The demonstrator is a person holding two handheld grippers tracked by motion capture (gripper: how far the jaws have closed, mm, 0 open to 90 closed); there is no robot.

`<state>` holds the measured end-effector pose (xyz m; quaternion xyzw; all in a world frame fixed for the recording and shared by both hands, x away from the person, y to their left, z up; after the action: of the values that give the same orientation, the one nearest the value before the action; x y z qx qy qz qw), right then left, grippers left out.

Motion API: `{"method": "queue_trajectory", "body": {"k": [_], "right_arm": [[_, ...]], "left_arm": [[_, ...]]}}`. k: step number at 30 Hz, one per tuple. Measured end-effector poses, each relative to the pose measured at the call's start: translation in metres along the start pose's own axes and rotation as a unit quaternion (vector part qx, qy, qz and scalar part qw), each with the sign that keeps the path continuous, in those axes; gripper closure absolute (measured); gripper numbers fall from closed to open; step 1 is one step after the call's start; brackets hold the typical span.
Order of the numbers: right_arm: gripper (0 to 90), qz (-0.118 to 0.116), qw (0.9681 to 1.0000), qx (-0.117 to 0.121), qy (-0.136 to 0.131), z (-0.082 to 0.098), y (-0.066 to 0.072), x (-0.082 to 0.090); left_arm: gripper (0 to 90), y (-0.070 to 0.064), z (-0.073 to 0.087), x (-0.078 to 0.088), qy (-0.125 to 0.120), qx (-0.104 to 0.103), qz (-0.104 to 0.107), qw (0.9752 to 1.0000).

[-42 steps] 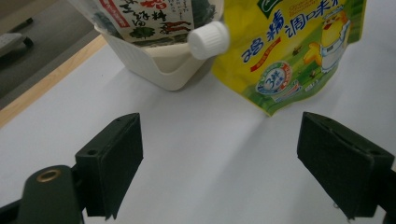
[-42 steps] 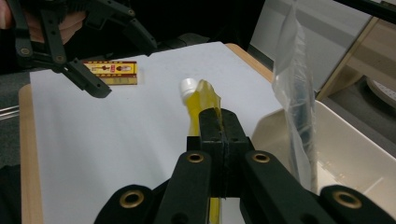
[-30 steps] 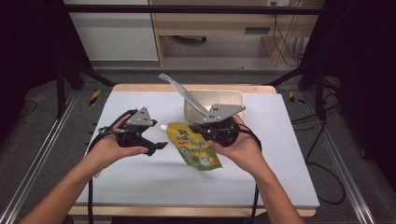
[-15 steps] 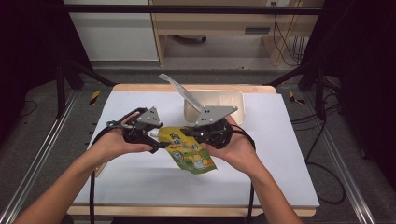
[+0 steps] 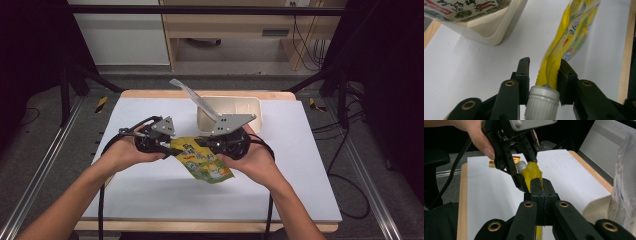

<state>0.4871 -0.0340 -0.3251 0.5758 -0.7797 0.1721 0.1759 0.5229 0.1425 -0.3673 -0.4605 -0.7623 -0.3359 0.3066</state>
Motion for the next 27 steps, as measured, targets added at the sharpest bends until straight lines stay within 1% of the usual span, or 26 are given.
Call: {"method": "queue_trajectory", "body": {"k": [4,6,7,8,11,13,15,17,18,20,23,27], "right_arm": [[90.0,0.006,1.0,-0.003,0.001,0.002,-0.003,0.005],[90.0,0.01,0.9999,-0.007,0.004,0.003,-0.005,0.008],[89.7,0.012,0.9998,-0.009,0.014,0.004,-0.007,0.011],[89.7,0.012,0.9998,-0.009,0.014,0.004,-0.007,0.011],[88.1,0.019,0.999,-0.011,0.04,0.007,-0.01,0.014],[88.1,0.027,0.9978,-0.008,0.06,0.01,-0.012,0.015],[88.3,0.027,0.9966,-0.009,0.078,0.012,-0.012,0.015],[88.1,0.03,0.9951,-0.005,0.095,0.014,-0.012,0.015],[87.9,0.033,0.9937,-0.002,0.107,0.015,-0.013,0.016],[87.7,0.033,0.9934,-0.002,0.109,0.015,-0.013,0.016],[86.3,0.033,0.9919,0.002,0.123,0.016,-0.013,0.018],[85.2,0.032,0.9908,0.003,0.131,0.018,-0.013,0.017]], "left_arm": [[69.2,-0.001,-0.007,0.005,0.008,-0.006,-0.006,0.9999],[69.3,-0.001,-0.012,0.009,0.013,-0.013,-0.007,0.9998],[69.4,-0.001,-0.014,0.011,0.016,-0.017,-0.009,0.9997],[69.4,-0.002,-0.017,0.013,0.019,-0.023,-0.01,0.9995],[69.6,-0.003,-0.025,0.018,0.026,-0.038,-0.013,0.9989],[69.7,-0.003,-0.03,0.02,0.033,-0.047,-0.016,0.9982],[69.7,-0.003,-0.034,0.021,0.041,-0.06,-0.021,0.9971],[69.7,-0.004,-0.037,0.022,0.044,-0.065,-0.022,0.9967],[69.8,-0.004,-0.038,0.022,0.043,-0.066,-0.023,0.9966],[69.8,-0.005,-0.04,0.021,0.043,-0.069,-0.024,0.9964],[69.8,-0.007,-0.041,0.02,0.043,-0.072,-0.023,0.9962],[69.9,-0.01,-0.044,0.017,0.041,-0.077,-0.021,0.9959]]}}
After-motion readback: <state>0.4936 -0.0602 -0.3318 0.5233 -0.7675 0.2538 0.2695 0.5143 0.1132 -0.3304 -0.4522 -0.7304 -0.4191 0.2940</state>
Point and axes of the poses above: each handheld gripper's, and its own axes: x roughly backward along the jaws, z roughly out of its underside, y roughly to its left, the point moved 5 cm from there along -x, roughly forward along the jaws, and after that the axes turned 7 degrees about -z, right-handed, at the moved point
